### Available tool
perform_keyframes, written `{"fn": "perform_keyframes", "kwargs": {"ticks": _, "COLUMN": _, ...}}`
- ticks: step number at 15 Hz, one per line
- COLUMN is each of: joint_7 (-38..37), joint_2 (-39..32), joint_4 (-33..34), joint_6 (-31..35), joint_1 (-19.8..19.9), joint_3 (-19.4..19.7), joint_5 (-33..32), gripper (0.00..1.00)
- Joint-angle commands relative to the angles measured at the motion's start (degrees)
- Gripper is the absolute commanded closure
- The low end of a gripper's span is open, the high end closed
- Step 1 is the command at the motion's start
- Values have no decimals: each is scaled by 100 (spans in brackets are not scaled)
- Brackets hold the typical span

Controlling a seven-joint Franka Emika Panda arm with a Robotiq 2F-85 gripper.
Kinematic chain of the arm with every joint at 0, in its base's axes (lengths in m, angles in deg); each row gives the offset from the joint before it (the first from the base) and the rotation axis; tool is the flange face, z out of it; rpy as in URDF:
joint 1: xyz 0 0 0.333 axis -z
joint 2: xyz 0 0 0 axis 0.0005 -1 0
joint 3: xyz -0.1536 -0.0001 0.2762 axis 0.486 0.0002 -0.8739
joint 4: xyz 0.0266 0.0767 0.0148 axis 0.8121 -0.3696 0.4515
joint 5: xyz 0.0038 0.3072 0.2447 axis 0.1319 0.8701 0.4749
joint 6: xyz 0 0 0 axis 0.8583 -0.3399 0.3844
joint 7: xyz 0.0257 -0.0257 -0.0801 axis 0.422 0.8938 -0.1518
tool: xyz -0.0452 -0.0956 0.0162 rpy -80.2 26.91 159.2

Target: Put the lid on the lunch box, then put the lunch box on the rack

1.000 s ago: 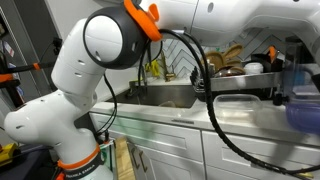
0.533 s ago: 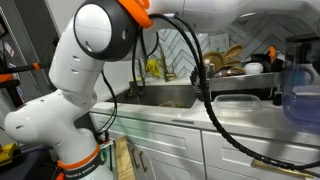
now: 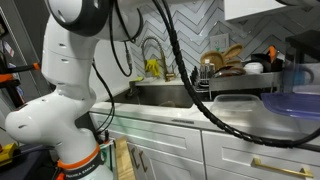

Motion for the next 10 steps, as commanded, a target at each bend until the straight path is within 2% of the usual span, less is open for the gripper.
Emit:
{"fn": "perform_keyframes", "kwargs": {"ticks": 1, "joint_7": -235, "joint_2": 969, "joint_4": -1226, "joint_6": 144, "joint_1": -446, "joint_3": 122, "joint_5": -618, "gripper": 98}}
{"fn": "perform_keyframes", "kwargs": {"ticks": 5, "joint_7": -659, "joint_2": 1634, "joint_4": -2090, "joint_6": 479, "joint_1": -829, "joint_3": 43, "joint_5": -1014, "gripper": 98}}
{"fn": "perform_keyframes", "kwargs": {"ticks": 6, "joint_7": -808, "joint_2": 1769, "joint_4": -2239, "joint_6": 499, "joint_1": -1103, "joint_3": 224, "joint_5": -1051, "gripper": 98}}
{"fn": "perform_keyframes", "kwargs": {"ticks": 10, "joint_7": -1250, "joint_2": 2212, "joint_4": -2844, "joint_6": 629, "joint_1": -1472, "joint_3": 236, "joint_5": -1087, "gripper": 98}}
